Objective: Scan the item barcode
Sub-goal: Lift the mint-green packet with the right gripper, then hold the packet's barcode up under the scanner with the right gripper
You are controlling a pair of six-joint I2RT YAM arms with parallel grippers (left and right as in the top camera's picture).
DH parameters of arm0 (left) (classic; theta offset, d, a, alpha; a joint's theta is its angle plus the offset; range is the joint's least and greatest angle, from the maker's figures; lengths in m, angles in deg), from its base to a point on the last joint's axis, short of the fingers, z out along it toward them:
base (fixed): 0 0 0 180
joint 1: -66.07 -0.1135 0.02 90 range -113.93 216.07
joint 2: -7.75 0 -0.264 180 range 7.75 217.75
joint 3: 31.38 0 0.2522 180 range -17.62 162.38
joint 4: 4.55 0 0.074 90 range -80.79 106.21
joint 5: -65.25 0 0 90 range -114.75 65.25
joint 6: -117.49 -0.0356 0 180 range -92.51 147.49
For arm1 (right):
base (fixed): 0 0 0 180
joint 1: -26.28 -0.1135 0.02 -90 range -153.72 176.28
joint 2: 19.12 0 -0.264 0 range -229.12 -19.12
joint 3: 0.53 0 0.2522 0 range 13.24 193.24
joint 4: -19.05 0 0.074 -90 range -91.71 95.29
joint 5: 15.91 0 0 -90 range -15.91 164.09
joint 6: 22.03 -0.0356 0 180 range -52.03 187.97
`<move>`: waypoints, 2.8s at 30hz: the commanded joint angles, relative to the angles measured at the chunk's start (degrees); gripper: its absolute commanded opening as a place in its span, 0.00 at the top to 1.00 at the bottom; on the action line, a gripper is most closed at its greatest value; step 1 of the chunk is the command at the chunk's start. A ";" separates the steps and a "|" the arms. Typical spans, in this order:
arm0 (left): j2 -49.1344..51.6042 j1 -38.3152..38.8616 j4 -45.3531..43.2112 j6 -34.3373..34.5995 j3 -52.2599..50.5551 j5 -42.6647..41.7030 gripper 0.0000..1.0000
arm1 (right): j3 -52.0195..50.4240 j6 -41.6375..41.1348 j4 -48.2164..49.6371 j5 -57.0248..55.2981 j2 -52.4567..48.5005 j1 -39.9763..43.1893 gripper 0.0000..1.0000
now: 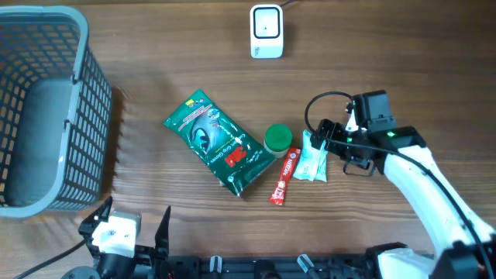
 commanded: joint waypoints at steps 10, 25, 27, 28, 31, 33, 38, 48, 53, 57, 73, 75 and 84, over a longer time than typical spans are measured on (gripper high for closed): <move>-0.02 0.26 -0.17 0.15 -0.09 -0.68 0.00 | -1.20 17.44 11.54 10.34 -18.21 6.32 0.00; -0.02 0.26 -0.17 0.15 -0.09 -0.68 0.00 | -2.60 22.40 9.77 15.34 -19.15 6.29 0.71; -0.02 0.26 -0.17 0.15 -0.09 -0.68 0.00 | -2.60 21.77 10.01 15.76 -19.41 6.29 0.96; -0.02 0.26 -0.17 0.17 -0.09 -0.68 0.00 | -2.58 20.96 10.05 16.59 -19.39 6.29 0.96; -0.02 0.26 -0.17 0.17 -0.09 -0.68 0.00 | -0.98 19.91 7.91 19.74 -19.26 6.32 0.96; -0.02 0.26 -0.17 0.15 -0.09 -0.68 0.00 | 2.58 19.21 3.13 24.85 -18.47 6.29 0.96; -0.02 0.26 -0.17 0.15 -0.09 -0.68 0.00 | 10.82 19.17 -5.07 25.97 -12.11 6.29 0.96; -0.02 0.26 -0.17 0.15 -0.09 -0.68 0.00 | 14.84 -4.74 -9.99 13.66 16.44 6.29 0.96; -0.02 0.26 -0.17 0.15 -0.09 -0.68 0.00 | 14.84 -11.74 -11.74 11.06 24.52 6.29 0.96; -0.02 0.26 -0.17 0.15 -0.09 -0.68 0.00 | 14.84 -15.30 -13.88 11.08 25.42 6.29 0.96; -0.02 0.26 -0.17 0.15 -0.09 -0.68 0.00 | 14.64 5.95 15.72 -10.34 16.52 -4.24 0.95; -0.02 0.26 -0.17 0.15 -0.09 -0.68 0.00 | 14.67 11.72 24.33 -18.16 10.43 -8.31 0.95; -0.02 0.26 -0.17 0.15 -0.09 -0.68 0.00 | 14.67 33.48 76.35 -60.92 -20.50 -17.79 0.95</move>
